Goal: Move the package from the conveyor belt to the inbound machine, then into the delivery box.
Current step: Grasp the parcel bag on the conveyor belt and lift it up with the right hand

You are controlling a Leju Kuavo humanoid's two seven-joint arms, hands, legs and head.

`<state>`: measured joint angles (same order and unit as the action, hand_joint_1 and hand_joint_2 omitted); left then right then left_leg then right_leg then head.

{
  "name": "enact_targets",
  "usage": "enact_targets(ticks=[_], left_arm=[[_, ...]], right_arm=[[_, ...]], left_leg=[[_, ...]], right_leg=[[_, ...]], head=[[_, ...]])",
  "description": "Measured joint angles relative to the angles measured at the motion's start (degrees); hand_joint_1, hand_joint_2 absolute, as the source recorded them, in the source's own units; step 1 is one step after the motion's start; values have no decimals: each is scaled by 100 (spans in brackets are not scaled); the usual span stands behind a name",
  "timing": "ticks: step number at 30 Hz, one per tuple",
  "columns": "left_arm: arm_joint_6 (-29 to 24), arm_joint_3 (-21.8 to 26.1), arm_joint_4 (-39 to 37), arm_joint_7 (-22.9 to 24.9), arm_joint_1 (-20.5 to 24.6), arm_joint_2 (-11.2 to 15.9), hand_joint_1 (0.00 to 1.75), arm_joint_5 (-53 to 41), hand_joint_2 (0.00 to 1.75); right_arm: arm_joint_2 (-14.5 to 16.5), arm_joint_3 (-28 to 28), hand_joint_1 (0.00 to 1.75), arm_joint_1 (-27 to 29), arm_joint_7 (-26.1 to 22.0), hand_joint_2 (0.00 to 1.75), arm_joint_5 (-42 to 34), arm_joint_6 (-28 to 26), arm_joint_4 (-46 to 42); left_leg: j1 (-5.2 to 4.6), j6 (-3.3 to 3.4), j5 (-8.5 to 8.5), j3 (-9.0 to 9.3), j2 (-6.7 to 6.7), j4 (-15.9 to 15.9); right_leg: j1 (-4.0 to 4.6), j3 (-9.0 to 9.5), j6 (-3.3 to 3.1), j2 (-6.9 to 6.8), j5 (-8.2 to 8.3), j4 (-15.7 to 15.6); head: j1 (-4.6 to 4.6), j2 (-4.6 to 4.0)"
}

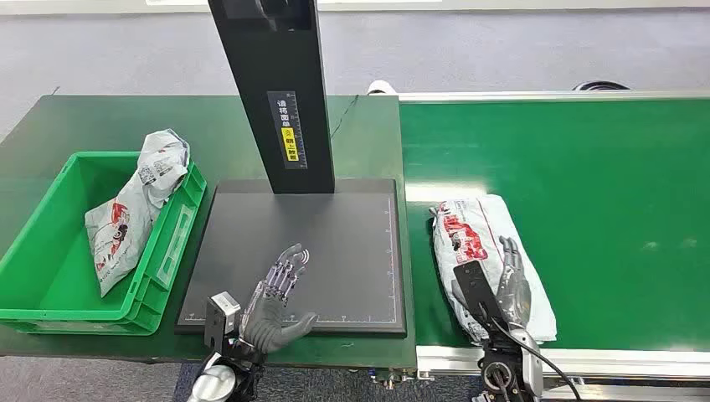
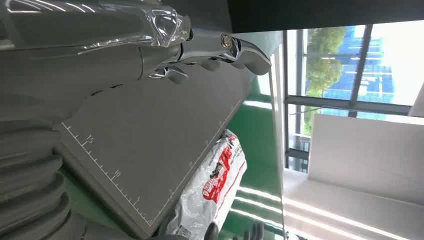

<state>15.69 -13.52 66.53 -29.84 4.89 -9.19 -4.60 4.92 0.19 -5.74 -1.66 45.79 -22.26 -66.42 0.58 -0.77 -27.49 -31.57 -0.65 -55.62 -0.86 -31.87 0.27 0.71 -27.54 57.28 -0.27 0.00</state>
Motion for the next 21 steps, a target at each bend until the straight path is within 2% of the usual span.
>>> enact_targets(ticks=[6,10,14,15,18,19,21], left_arm=[[1,38,67,55,-56,-40,0,-54,175],[31,75,85,115,-64,-75,0,-81,175],[46,98,74,170,-11,-109,0,-92,175],[47,101,69,179,5,-113,0,-93,175],[48,107,52,188,32,-129,0,-93,175],[48,108,48,190,35,-136,0,-92,175],[48,109,46,195,38,-144,0,-88,175]], right_arm=[[27,-440,0,109,573,175,722,308,-144],[41,-538,0,163,1140,175,1203,1143,-157],[61,-520,0,178,1345,175,1404,2017,-64],[63,-509,35,175,1348,175,1415,2110,-25],[56,-462,160,128,1308,175,1394,2353,160],[50,-442,168,104,1269,175,1364,2425,238],[29,-415,175,46,1185,175,1289,2501,375]], left_leg=[[1,0,0,1,0,1],[1,0,0,2,0,1],[1,0,0,2,0,1],[1,0,0,2,0,1],[1,0,0,3,1,1],[1,0,0,4,2,1],[1,0,0,8,4,1]], right_leg=[[2,0,0,0,0,0],[2,0,0,0,0,0],[2,1,0,0,0,0],[2,1,0,0,0,0],[2,2,0,0,0,0],[2,2,0,1,0,0],[2,4,0,2,0,0]], head=[[1,0],[2,0],[2,0],[2,0],[1,0],[2,0],[1,0]])
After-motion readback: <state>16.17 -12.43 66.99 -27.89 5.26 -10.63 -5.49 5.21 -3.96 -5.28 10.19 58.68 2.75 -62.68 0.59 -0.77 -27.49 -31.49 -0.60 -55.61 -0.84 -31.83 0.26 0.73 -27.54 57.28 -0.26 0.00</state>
